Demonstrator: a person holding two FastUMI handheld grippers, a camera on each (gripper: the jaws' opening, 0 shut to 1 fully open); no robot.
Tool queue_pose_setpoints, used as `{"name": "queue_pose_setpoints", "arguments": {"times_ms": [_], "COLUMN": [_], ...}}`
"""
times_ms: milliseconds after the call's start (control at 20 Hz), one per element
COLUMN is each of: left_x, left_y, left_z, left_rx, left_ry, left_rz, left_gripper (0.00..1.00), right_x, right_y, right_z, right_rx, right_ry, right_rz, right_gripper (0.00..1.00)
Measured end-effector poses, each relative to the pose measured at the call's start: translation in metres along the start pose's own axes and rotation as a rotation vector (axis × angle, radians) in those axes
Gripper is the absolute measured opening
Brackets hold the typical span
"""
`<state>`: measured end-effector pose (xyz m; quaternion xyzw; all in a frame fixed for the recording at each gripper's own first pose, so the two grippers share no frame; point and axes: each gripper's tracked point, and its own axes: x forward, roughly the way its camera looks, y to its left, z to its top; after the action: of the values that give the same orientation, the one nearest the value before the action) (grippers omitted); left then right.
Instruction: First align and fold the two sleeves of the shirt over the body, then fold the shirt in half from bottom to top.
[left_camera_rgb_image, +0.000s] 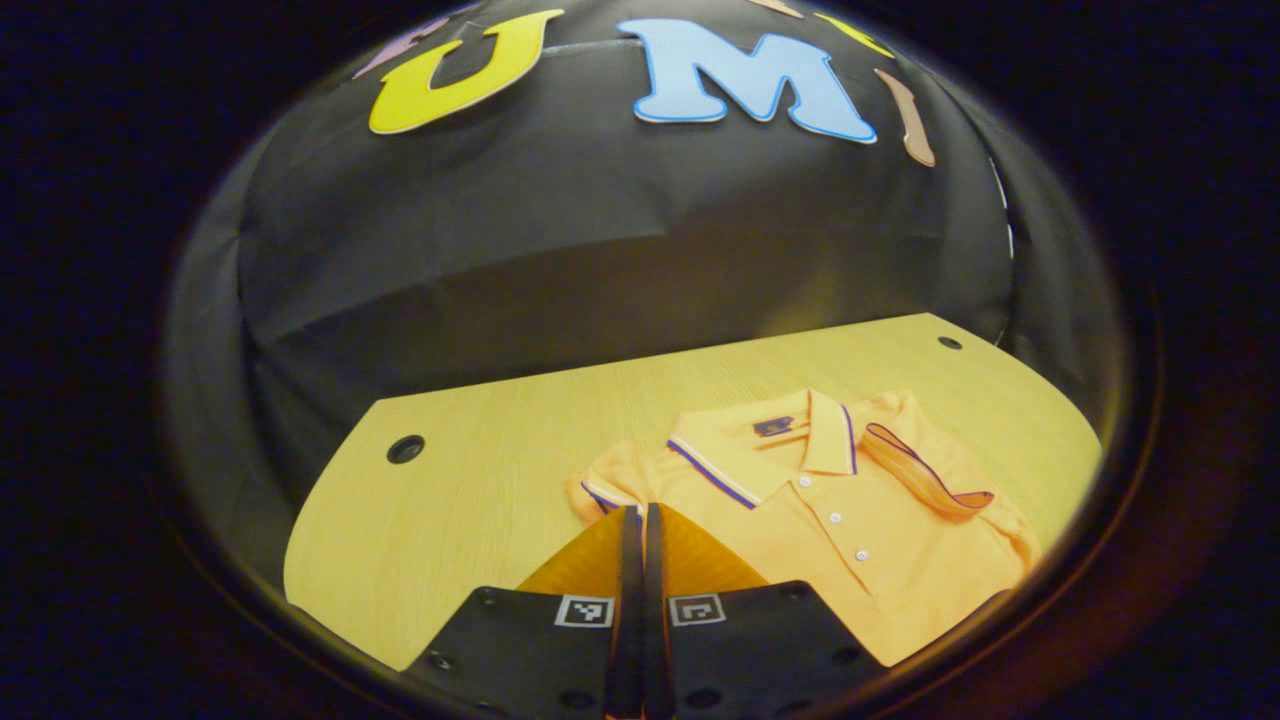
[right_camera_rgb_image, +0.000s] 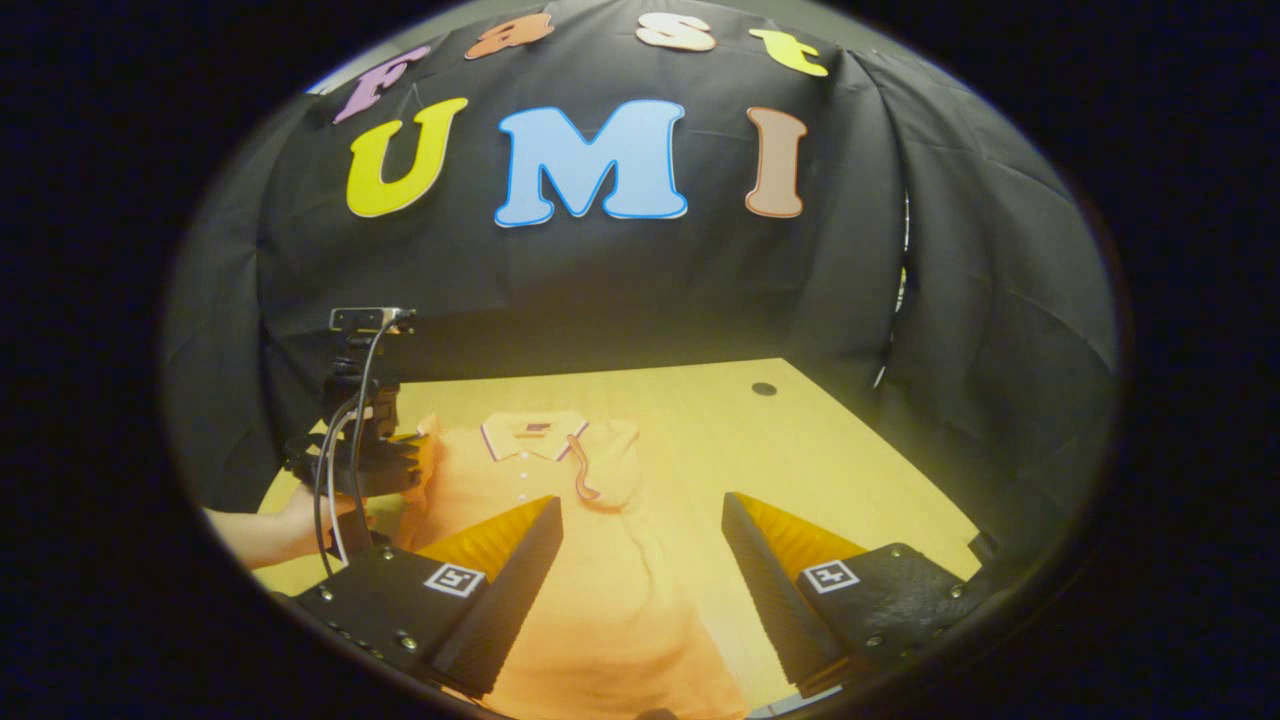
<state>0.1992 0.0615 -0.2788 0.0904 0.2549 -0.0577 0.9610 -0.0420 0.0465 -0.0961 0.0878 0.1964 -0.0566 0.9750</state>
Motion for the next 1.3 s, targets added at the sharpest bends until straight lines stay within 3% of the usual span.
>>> {"name": "queue_pose_setpoints", "arguments": {"times_ms": [100, 200, 250, 300, 350, 600, 750, 850, 1050, 1300], "left_x": [0.001, 0.000, -0.002, -0.005, -0.008, -0.038, -0.068, -0.092, -0.140, -0.191], "left_y": [-0.006, -0.010, -0.013, -0.017, -0.021, -0.040, -0.045, -0.048, -0.044, -0.050], "left_z": [-0.002, -0.005, -0.003, -0.002, -0.002, 0.002, -0.002, -0.012, -0.036, -0.075], "left_rx": [0.020, 0.025, 0.024, 0.018, 0.014, -0.023, -0.050, -0.069, -0.094, -0.135], "left_ry": [0.011, 0.022, 0.024, 0.023, 0.023, -0.003, -0.017, -0.008, 0.002, 0.036], "left_rz": [-0.005, -0.011, -0.015, -0.021, -0.023, -0.041, -0.036, -0.032, 0.003, 0.024], "left_gripper": [0.06, 0.16, 0.27, 0.31, 0.45, 0.67, 0.69, 0.82, 0.94, 0.95], "right_x": [-0.002, -0.006, -0.007, -0.009, -0.012, -0.019, -0.018, -0.016, -0.020, -0.034], "right_y": [0.000, -0.002, -0.005, -0.008, -0.012, -0.030, -0.034, -0.035, -0.036, -0.042], "right_z": [-0.005, -0.007, -0.008, -0.008, -0.009, -0.021, -0.034, -0.047, -0.072, -0.117], "right_rx": [0.013, 0.018, 0.017, 0.016, 0.015, 0.001, -0.033, -0.046, -0.041, -0.077], "right_ry": [0.006, 0.004, 0.000, -0.001, -0.003, -0.005, -0.001, 0.021, 0.054, 0.125], "right_rz": [0.000, 0.004, 0.004, 0.003, 0.002, 0.017, 0.055, 0.086, 0.119, 0.153], "right_gripper": [1.00, 1.00, 1.00, 1.00, 1.00, 1.00, 1.00, 0.99, 1.00, 1.00]}}
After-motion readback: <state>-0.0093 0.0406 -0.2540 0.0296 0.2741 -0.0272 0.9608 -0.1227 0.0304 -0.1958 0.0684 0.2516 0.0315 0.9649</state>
